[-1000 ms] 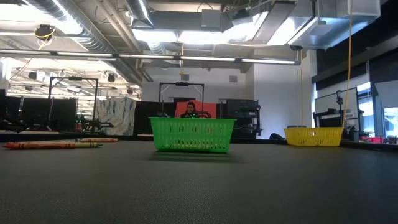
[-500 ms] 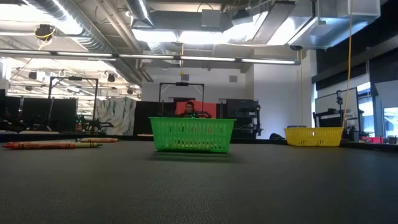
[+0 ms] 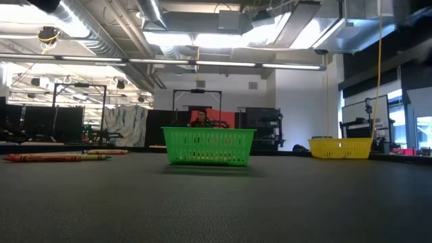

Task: Sort crayons
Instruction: Put the green crayon into the green bin

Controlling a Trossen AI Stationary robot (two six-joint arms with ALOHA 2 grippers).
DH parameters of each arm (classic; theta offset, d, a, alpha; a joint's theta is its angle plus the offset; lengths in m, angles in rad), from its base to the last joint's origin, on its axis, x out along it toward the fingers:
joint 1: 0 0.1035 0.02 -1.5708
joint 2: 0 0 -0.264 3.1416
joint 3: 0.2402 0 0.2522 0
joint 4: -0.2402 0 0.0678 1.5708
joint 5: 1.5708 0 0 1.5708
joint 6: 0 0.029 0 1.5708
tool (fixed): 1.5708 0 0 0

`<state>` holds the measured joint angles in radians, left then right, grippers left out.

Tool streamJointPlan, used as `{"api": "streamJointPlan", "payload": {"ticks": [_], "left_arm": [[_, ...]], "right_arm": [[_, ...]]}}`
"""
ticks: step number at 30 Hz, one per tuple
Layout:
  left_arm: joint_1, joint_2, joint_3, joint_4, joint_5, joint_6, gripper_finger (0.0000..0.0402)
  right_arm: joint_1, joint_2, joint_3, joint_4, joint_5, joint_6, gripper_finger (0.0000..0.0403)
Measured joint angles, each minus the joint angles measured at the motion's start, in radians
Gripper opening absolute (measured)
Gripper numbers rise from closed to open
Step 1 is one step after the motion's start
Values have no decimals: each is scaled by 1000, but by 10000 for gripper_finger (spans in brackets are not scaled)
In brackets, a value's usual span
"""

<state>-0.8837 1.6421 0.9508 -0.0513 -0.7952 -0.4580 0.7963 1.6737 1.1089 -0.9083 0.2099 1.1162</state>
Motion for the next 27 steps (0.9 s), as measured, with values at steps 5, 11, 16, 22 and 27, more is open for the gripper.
{"api": "streamJointPlan", "payload": {"ticks": [5, 11, 16, 22, 27], "left_arm": [[0, 6, 0, 4, 3, -31, 88], [0, 6, 0, 18, 4, -30, 88], [0, 6, 0, 18, 0, -30, 88], [0, 6, 0, 18, -3, -10, 88], [4, 6, 0, 18, -3, -3, 88]], "right_arm": [[66, 0, 0, 1, -172, 123, 8], [189, 0, -34, 22, -192, 270, 80], [225, 0, -77, 57, -123, 264, 132], [224, 0, -147, 184, -79, 188, 132], [211, 0, -197, 242, -63, 170, 108]]}}
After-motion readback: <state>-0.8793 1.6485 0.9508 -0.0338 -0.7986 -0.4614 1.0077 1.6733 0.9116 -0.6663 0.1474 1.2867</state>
